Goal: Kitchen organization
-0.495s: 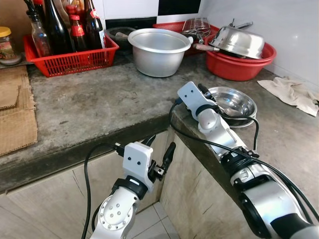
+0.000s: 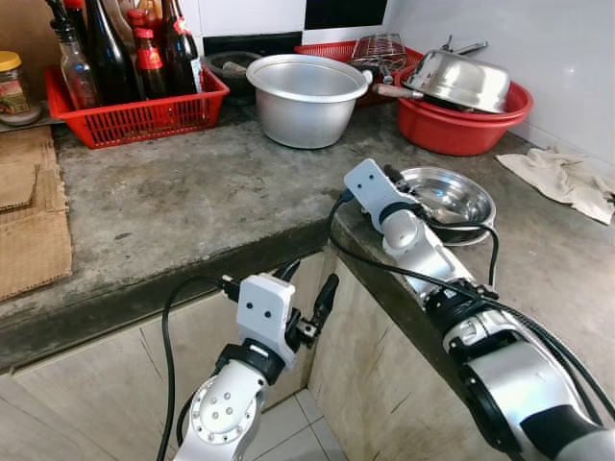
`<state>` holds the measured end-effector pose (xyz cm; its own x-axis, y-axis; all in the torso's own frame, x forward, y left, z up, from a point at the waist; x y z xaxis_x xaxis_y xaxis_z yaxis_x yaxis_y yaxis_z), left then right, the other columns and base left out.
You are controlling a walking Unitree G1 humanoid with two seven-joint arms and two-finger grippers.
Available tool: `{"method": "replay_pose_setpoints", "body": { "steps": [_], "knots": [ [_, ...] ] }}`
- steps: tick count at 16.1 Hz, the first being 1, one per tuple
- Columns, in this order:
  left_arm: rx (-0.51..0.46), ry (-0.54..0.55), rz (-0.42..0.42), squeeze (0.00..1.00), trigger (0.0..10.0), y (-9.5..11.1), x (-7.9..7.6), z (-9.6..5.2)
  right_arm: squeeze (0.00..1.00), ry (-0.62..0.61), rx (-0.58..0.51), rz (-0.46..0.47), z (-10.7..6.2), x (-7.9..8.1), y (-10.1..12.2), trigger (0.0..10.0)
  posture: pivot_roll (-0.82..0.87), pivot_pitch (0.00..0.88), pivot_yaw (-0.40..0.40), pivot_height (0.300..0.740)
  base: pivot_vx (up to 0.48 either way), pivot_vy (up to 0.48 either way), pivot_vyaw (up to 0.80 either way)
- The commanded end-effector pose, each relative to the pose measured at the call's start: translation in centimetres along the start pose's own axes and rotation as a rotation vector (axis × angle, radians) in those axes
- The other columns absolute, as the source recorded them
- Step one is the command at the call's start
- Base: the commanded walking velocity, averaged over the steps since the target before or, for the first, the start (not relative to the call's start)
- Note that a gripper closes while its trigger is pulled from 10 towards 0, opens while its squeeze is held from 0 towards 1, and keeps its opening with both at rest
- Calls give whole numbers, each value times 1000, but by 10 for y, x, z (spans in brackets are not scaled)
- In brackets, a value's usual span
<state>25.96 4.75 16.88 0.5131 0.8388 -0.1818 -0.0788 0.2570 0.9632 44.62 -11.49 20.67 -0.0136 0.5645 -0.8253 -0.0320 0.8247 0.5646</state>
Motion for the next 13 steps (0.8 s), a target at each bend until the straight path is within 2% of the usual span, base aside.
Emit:
{"method": "replay_pose_setpoints", "body": {
  "steps": [1,5,9,11,13],
  "knots": [
    [-16,-7,9,0,10000,4,-4,-1,0,-35,6,7,3,-13,0,0,39,86,-118,740,0,0,0],
    [-20,-7,10,0,10000,6,-3,0,0,-46,2,7,4,-16,1,0,41,86,-119,740,0,0,0],
    [-24,-5,14,0,10000,6,-2,1,0,-86,-7,19,6,-27,3,0,43,80,-119,740,0,0,0],
    [-24,-8,17,0,10000,6,-2,1,0,-129,-18,29,5,-37,4,0,42,71,-116,740,0,0,0],
    [-29,-7,23,0,10000,7,-1,3,0,-245,-64,72,2,-60,10,0,48,64,-114,740,0,0,0]
  ]
}}
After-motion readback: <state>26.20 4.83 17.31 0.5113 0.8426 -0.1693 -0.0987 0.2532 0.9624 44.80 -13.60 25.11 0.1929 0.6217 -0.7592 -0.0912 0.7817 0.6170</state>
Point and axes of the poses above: a point about 5 cm out from each wrist's last joint towards the gripper, its own z axis pointing out of the wrist towards the gripper, its own y axis along the axis of the wrist's last joint, x = y × z, the point moved 4 cm from there along z, pointing out of the wrist towards the gripper, and after that the axes turned 13 degrees about -z, right-handed, at the moved point
